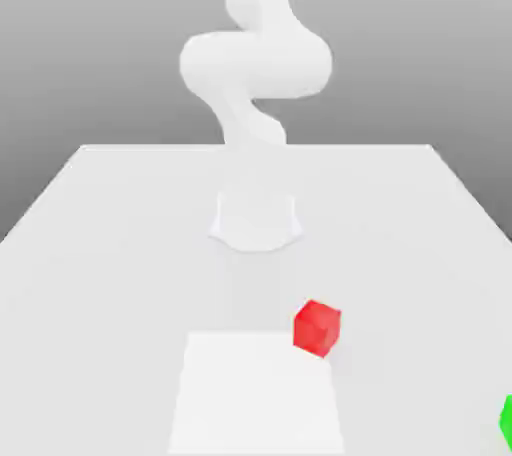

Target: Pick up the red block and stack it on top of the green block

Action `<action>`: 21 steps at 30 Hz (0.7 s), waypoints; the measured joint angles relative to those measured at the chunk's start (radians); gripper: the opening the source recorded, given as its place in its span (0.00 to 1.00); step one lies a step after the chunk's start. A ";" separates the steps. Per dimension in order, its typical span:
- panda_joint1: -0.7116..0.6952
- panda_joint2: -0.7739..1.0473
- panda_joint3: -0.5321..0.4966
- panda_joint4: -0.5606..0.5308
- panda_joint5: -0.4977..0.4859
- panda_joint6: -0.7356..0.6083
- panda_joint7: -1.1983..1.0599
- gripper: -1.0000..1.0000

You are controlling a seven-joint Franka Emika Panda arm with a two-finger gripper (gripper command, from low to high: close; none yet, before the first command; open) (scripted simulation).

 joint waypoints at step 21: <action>-0.005 0.796 0.217 -0.548 -0.116 0.622 0.820 0.50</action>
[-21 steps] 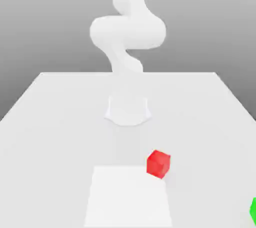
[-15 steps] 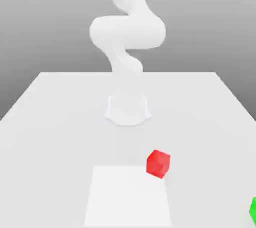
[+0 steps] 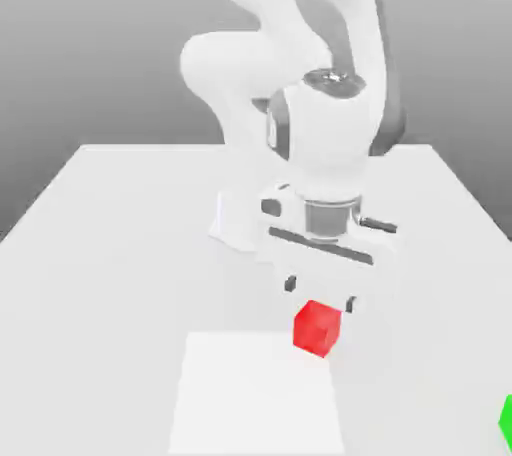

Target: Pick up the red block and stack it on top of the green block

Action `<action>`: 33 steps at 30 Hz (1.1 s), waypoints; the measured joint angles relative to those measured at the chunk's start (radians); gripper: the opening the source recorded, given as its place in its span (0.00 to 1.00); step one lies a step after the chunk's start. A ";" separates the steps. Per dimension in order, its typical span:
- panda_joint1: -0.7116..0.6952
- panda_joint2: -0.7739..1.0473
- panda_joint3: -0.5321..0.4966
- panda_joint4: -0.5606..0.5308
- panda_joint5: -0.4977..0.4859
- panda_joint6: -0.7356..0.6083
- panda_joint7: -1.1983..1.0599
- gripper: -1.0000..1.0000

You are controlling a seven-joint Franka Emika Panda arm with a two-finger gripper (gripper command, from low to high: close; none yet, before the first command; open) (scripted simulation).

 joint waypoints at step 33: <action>0.223 0.130 0.027 0.493 -0.006 -0.377 -0.694 0.00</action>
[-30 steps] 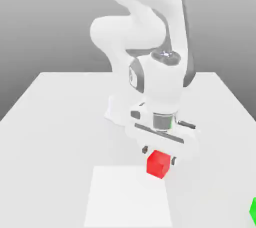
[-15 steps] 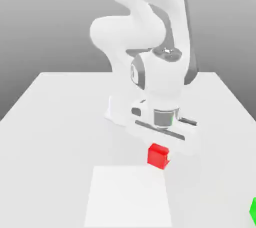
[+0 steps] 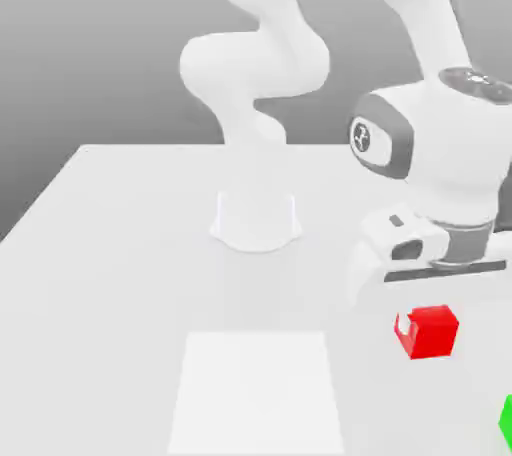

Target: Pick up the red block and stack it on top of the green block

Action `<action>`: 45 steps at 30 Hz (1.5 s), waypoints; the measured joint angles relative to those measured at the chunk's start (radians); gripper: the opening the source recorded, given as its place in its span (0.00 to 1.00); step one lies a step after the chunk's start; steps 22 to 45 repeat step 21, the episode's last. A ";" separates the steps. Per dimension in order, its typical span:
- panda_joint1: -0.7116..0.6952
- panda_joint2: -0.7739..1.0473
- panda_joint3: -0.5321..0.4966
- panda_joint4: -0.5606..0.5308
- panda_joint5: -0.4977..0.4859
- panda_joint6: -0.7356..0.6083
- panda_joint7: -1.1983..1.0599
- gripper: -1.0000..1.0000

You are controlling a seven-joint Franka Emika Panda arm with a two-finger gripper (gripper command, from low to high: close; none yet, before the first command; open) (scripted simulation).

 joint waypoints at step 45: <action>0.059 0.207 0.056 0.289 -0.106 -0.098 -0.312 1.00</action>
